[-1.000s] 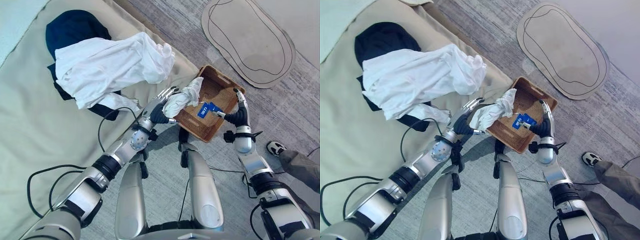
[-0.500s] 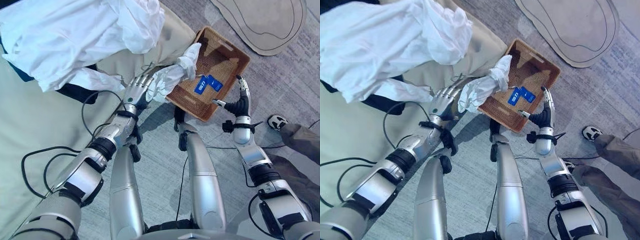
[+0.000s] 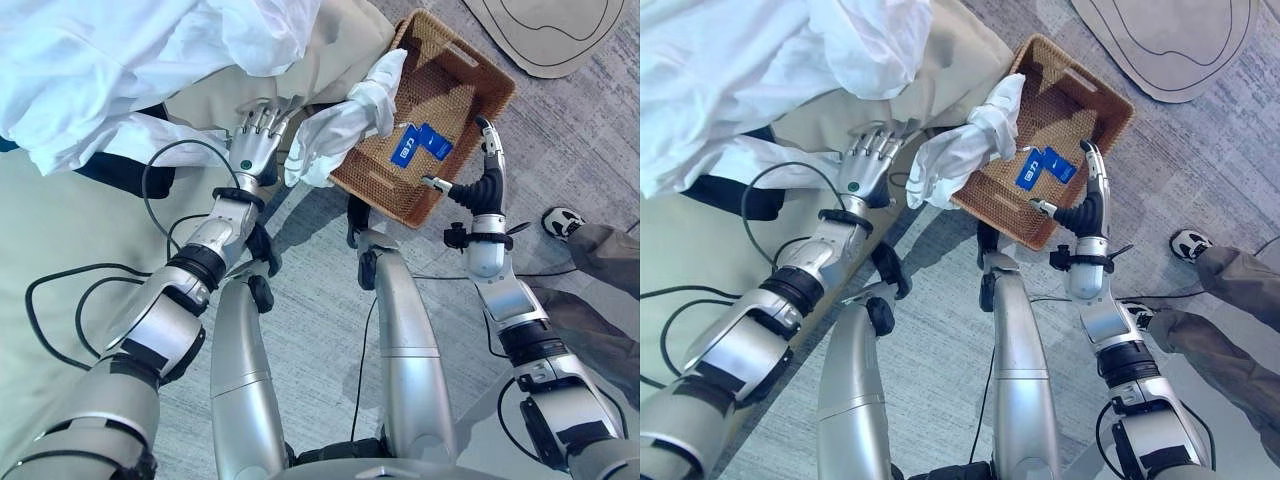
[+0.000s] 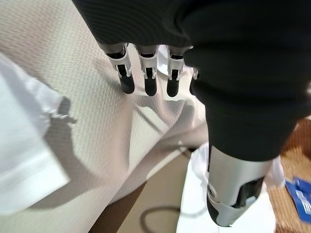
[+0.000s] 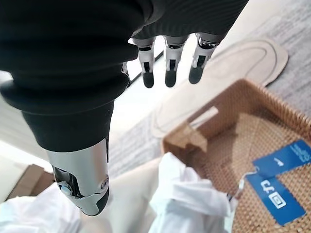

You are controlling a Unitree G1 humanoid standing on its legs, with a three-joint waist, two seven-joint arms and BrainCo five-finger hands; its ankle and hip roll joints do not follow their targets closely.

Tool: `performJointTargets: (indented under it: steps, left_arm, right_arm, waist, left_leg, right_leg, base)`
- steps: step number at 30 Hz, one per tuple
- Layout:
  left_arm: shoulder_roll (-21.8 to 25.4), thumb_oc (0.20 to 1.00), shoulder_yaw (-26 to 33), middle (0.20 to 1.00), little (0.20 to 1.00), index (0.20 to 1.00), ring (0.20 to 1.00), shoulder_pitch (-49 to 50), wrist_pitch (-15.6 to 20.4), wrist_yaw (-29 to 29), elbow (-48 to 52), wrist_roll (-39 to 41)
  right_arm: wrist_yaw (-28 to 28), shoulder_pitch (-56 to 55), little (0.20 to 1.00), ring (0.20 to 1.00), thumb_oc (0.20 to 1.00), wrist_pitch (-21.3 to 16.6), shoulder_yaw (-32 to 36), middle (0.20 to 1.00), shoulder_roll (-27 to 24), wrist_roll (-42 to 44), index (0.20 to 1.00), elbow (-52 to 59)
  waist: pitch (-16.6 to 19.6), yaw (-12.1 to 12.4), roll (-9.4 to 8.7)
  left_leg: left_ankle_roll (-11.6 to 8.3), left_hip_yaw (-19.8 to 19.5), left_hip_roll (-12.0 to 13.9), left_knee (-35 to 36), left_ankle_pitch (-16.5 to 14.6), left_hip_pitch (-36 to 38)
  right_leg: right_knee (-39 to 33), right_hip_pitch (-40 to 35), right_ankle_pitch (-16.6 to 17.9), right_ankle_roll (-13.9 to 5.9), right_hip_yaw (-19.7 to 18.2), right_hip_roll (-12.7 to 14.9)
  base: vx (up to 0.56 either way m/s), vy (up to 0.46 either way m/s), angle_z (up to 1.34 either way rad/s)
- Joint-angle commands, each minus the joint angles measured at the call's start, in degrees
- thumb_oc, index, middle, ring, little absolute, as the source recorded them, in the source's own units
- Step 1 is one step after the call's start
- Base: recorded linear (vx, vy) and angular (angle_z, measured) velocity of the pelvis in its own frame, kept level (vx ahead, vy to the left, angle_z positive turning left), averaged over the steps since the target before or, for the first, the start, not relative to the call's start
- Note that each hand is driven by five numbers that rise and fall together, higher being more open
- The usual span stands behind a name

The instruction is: Pick up clothes into the bucket

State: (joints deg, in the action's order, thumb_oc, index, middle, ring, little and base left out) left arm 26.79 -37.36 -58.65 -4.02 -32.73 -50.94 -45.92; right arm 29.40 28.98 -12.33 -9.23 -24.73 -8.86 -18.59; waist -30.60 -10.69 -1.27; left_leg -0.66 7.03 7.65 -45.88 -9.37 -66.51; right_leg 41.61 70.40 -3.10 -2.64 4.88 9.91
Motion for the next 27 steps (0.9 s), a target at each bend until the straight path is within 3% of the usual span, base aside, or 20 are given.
performJointTargets:
  steps: [1,7,12,17,27]
  left_arm:
    - [-0.28,1.0,-0.9,1.0,1.0,1.0,1.0,0.37,2.29,-5.26,-1.0,1.76]
    - [-0.26,1.0,-2.2,1.0,1.0,1.0,1.0,-1.27,5.02,-5.77,-0.47,4.35]
    - [-0.92,1.0,-4.81,1.0,1.0,1.0,1.0,-2.75,9.42,-3.38,-0.75,7.65]
    - [-1.51,1.0,-5.41,1.0,1.0,1.0,1.0,-3.68,11.23,-1.67,-1.77,10.51]
    - [-3.41,1.0,-5.44,1.0,1.0,1.0,1.0,-5.03,7.36,1.38,-9.67,8.99]
  right_arm:
    - [2.29,-2.16,1.0,1.0,1.0,-4.5,-1.46,1.0,0.59,0.72,1.0,4.89]
    - [2.44,-2.18,1.0,1.0,1.0,-5.47,-2.2,1.0,0.48,1.82,1.0,5.97]
    - [2.04,-1.78,1.0,1.0,1.0,-6.28,-2.79,1.0,-0.01,2.42,1.0,7.11]
    - [1.78,-1.83,1.0,1.0,1.0,-6.43,-2.49,1.0,-0.38,2.73,1.0,7.96]
    - [1.61,-2.33,1.0,1.0,1.0,-5.62,-1.55,1.0,0.04,2.16,1.0,7.86]
  waist:
    - [4.65,-1.48,-0.88]
    - [4.79,-2.13,-0.81]
    - [4.7,-3.07,-0.38]
    - [4.78,-3.67,-0.19]
    - [4.91,-4.29,-0.35]
  left_leg:
    - [-1.68,-2.7,1.47,-1.29,-0.13,-3.72]
    - [-1.63,-2.19,1.42,-1.86,-0.31,-5.78]
    - [-1.64,-1.07,1.72,-2.23,-0.53,-7.45]
    - [-1.68,-0.62,2.2,-2.75,-0.77,-9.0]
    - [-1.4,-0.52,3.08,-5.22,-1.58,-11.86]
  right_leg:
    - [1.8,1.23,-0.28,-5.21,-4.63,2.02]
    - [2.22,3.62,-0.16,-5.35,-5.36,1.74]
    - [2.31,6.04,-0.02,-5.5,-6.5,1.22]
    - [2.43,7.97,0.08,-5.52,-7.35,0.69]
    - [4.57,11.27,-0.14,-5.51,-7.68,-0.06]
  base:
    - [0.01,0.023,-0.06]
    - [0.0,0.017,-0.1]
    - [0.0,0.027,-0.1]
    - [0.0,0.013,-0.07]
    - [0.01,-0.005,-0.05]
